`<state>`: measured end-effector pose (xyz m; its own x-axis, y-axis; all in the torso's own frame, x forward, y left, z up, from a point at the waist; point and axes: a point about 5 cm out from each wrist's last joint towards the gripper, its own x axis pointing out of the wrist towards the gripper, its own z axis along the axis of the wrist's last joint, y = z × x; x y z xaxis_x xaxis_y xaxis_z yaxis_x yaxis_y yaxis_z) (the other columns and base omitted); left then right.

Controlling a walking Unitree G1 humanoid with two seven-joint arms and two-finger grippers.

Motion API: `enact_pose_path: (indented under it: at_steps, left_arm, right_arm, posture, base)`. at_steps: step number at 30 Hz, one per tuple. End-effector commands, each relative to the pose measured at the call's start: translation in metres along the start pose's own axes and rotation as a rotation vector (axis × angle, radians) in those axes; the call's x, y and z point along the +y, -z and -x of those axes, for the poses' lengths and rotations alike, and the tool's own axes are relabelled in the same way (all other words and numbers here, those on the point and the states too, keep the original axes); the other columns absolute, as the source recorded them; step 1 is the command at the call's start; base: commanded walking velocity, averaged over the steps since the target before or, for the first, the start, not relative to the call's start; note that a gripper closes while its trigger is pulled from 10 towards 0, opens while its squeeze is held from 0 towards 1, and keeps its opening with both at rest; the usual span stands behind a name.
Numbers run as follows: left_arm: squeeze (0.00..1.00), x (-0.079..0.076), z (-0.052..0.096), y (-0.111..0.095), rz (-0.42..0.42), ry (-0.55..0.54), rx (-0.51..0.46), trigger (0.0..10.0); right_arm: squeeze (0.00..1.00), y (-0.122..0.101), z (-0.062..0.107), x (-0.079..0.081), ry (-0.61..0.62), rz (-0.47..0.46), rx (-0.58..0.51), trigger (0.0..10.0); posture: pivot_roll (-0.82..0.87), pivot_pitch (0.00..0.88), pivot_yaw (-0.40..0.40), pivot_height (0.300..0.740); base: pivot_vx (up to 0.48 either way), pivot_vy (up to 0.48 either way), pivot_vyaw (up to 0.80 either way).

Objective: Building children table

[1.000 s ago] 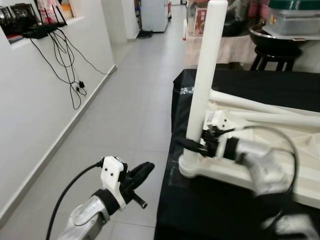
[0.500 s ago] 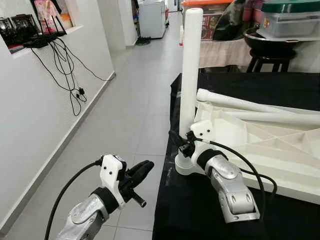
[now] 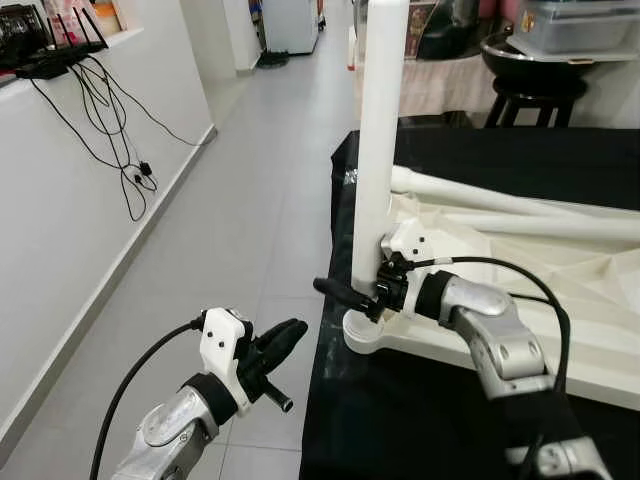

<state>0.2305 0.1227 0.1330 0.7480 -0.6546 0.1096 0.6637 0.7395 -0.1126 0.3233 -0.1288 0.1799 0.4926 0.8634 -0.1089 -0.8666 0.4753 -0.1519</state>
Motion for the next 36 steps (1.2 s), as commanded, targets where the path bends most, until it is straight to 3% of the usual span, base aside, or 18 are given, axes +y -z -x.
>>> enact_pose_path:
  at_steps: [1, 7, 9, 10, 11, 19, 28, 33, 35, 36]
  left_arm:
    - [0.00, 0.000, 0.003, 0.001, -0.011, -0.009, 0.011, 10.0]
    - [0.00, -0.002, 0.005, 0.001, -0.010, -0.008, 0.016, 10.0]
    - [0.00, -0.002, 0.005, 0.001, -0.010, -0.008, 0.016, 10.0]
    - [0.00, -0.002, 0.005, 0.002, -0.009, -0.007, 0.018, 10.0]
    - [0.00, -0.002, 0.005, 0.002, -0.008, -0.006, 0.019, 10.0]
    - [0.00, -0.003, 0.004, 0.002, -0.009, -0.006, 0.021, 10.0]
    - [0.00, -0.003, 0.004, 0.003, -0.007, -0.007, 0.021, 10.0]
    - [0.00, -0.003, 0.004, 0.003, -0.007, -0.008, 0.018, 10.0]
    - [0.00, -0.003, 0.005, 0.003, -0.007, -0.009, 0.016, 10.0]
    - [0.00, -0.003, 0.005, 0.003, -0.007, -0.009, 0.016, 10.0]
  right_arm:
    - [0.00, -0.003, -0.007, 0.002, -0.068, 0.025, 0.003, 10.0]
    - [0.00, -0.003, -0.013, -0.023, -0.115, 0.003, 0.051, 10.0]
    - [0.00, -0.003, -0.013, -0.023, -0.115, 0.003, 0.051, 10.0]
    - [0.00, -0.001, -0.013, -0.024, -0.126, -0.005, 0.059, 8.5]
    - [0.00, 0.000, -0.013, -0.025, -0.161, -0.022, 0.060, 0.0]
    - [0.00, 0.006, -0.010, -0.030, -0.232, -0.040, 0.072, 0.0]
    - [0.00, 0.011, -0.012, -0.025, -0.194, -0.031, 0.055, 0.0]
    - [0.00, 0.027, -0.010, -0.003, -0.089, -0.062, 0.080, 0.0]
    - [0.00, 0.039, -0.018, 0.015, 0.125, -0.098, 0.115, 0.0]
    - [0.00, 0.039, -0.018, 0.015, 0.125, -0.098, 0.115, 0.0]
  posture:
    - [0.01, 0.030, 0.039, 0.740]
    - [0.02, 0.033, 0.040, 0.740]
    - [0.02, 0.033, 0.040, 0.740]
    - [0.02, 0.032, 0.039, 0.740]
    - [0.02, 0.032, 0.038, 0.740]
    - [0.03, 0.028, 0.037, 0.740]
    - [0.02, 0.025, 0.034, 0.740]
    - [0.01, 0.025, 0.030, 0.740]
    - [0.00, 0.022, 0.023, 0.740]
    - [0.00, 0.022, 0.023, 0.740]
  base:
    - [0.000, 0.000, 0.00]
    - [0.000, 0.000, 0.00]
    - [0.000, 0.000, 0.00]
    - [0.000, 0.000, 0.00]
    - [0.000, 0.000, 0.00]
    - [0.000, 0.000, 0.00]
    - [0.000, 0.000, 0.00]
    - [0.000, 0.000, 0.00]
    - [0.000, 0.000, 0.00]
    - [0.000, 0.000, 0.00]
